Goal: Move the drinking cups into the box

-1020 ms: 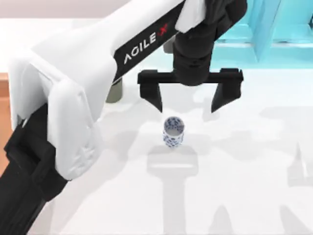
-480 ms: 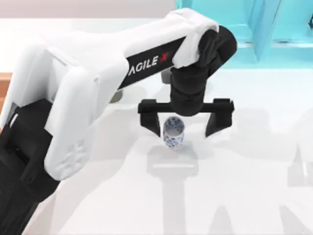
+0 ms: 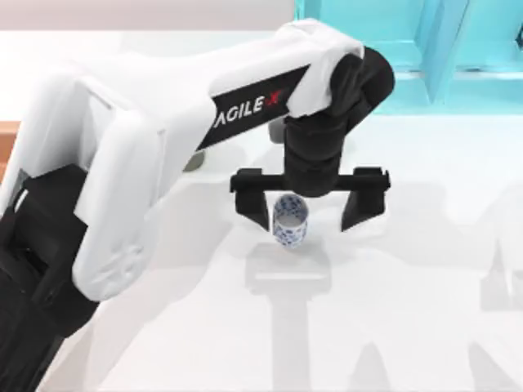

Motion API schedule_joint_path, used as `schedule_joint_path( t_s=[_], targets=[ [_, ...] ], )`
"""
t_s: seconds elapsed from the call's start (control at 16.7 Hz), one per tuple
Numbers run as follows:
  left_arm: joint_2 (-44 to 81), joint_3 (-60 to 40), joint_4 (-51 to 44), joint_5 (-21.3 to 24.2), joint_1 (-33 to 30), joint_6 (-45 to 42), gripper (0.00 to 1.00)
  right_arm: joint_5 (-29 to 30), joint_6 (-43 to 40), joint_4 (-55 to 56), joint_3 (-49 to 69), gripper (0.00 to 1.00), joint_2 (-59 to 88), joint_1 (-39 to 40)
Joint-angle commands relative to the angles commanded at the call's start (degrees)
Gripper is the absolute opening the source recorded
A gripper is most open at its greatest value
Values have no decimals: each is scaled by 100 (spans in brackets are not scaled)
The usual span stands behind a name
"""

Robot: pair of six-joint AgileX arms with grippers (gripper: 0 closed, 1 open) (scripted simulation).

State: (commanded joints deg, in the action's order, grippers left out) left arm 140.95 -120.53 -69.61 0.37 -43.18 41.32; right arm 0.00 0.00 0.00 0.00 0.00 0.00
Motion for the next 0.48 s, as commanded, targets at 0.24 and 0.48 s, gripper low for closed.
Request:
schedule_joint_path(
  t_s=[0.24, 0.48],
  targets=[
    [0, 0, 0, 0, 0, 0, 55, 0, 0, 0, 0, 100, 0, 0],
    [0, 0, 0, 0, 0, 0, 25, 0, 0, 0, 0, 100, 0, 0]
  ],
)
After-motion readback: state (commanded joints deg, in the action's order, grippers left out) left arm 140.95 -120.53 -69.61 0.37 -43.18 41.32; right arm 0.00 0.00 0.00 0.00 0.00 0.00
